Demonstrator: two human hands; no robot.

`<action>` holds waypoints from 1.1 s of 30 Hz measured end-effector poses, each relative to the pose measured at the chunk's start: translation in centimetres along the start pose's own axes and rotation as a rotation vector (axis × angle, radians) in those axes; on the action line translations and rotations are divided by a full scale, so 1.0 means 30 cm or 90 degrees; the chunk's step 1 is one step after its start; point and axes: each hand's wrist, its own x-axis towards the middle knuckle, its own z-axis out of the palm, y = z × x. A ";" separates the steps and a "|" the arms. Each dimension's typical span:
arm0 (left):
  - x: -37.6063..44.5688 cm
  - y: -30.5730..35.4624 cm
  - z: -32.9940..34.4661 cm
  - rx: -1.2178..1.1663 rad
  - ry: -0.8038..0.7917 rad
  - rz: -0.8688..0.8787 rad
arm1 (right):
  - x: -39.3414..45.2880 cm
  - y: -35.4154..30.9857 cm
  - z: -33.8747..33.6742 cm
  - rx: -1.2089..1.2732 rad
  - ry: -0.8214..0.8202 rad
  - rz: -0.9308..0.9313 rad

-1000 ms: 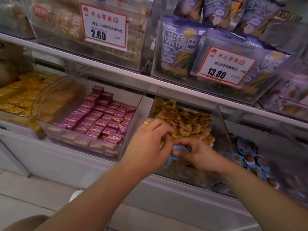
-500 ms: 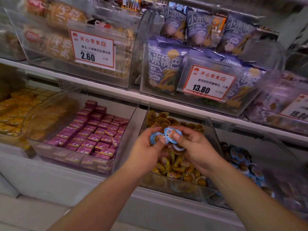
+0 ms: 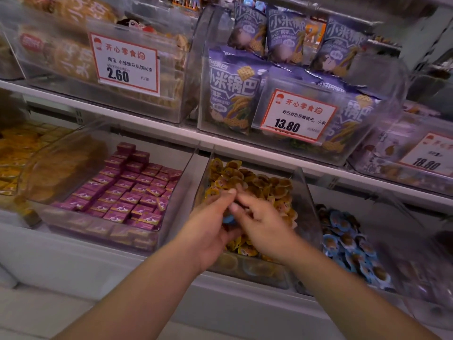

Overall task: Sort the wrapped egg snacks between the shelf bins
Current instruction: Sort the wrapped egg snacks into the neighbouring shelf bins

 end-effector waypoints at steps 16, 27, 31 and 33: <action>-0.078 0.105 -0.024 0.081 0.065 0.028 | -0.094 0.108 -0.089 -0.376 -0.317 0.270; -0.070 0.090 -0.043 0.178 0.064 0.042 | -0.063 0.075 -0.100 -0.375 -0.408 0.171; -0.055 0.054 -0.040 0.265 0.074 0.068 | -0.050 0.108 -0.116 -0.317 -0.349 0.194; -0.046 0.042 -0.040 0.295 0.086 0.077 | -0.040 0.126 -0.116 -0.350 -0.340 0.207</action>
